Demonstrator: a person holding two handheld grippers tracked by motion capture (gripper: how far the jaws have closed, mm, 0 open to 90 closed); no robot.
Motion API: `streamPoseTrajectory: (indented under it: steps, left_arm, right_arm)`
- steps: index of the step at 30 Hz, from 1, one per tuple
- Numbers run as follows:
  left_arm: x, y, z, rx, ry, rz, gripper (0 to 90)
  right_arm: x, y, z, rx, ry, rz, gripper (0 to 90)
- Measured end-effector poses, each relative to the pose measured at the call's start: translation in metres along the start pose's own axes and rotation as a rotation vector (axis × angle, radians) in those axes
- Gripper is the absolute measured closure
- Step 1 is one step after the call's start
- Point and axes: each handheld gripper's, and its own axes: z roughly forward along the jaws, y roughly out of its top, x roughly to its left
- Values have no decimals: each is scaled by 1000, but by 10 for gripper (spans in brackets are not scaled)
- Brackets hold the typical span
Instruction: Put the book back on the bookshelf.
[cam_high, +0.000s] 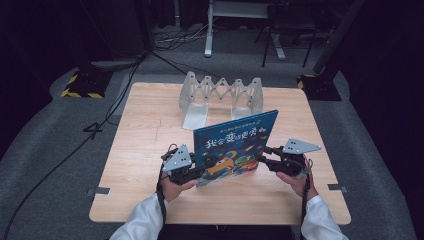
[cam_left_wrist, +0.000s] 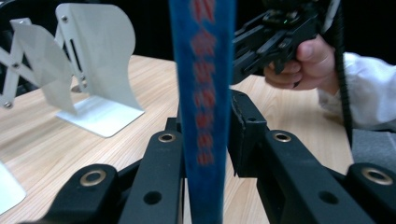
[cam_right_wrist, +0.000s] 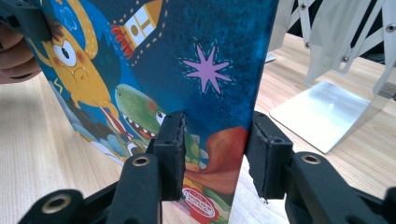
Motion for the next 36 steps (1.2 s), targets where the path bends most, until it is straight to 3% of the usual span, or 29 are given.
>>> streamPoseTrajectory:
  steps: [10, 18, 20, 24, 36]
  left_arm:
    - [1, 3, 2, 2, -55, 30, 807]
    - [-7, 6, 4, 18, -55, 79, 824]
    - [-12, 7, 6, 35, -51, 107, 826]
    - [-16, 8, 10, 39, -37, 126, 827]
    - [-12, 5, 11, 2, -22, 90, 818]
  right_arm:
    - [-1, -3, 1, -20, 12, 9, 598]
    - [-1, -7, -4, -35, 23, -17, 583]
    - [2, -9, -5, -16, 13, -33, 548]
    - [5, -12, -2, 29, -24, -58, 494]
    - [6, -11, 1, 16, -52, -27, 503]
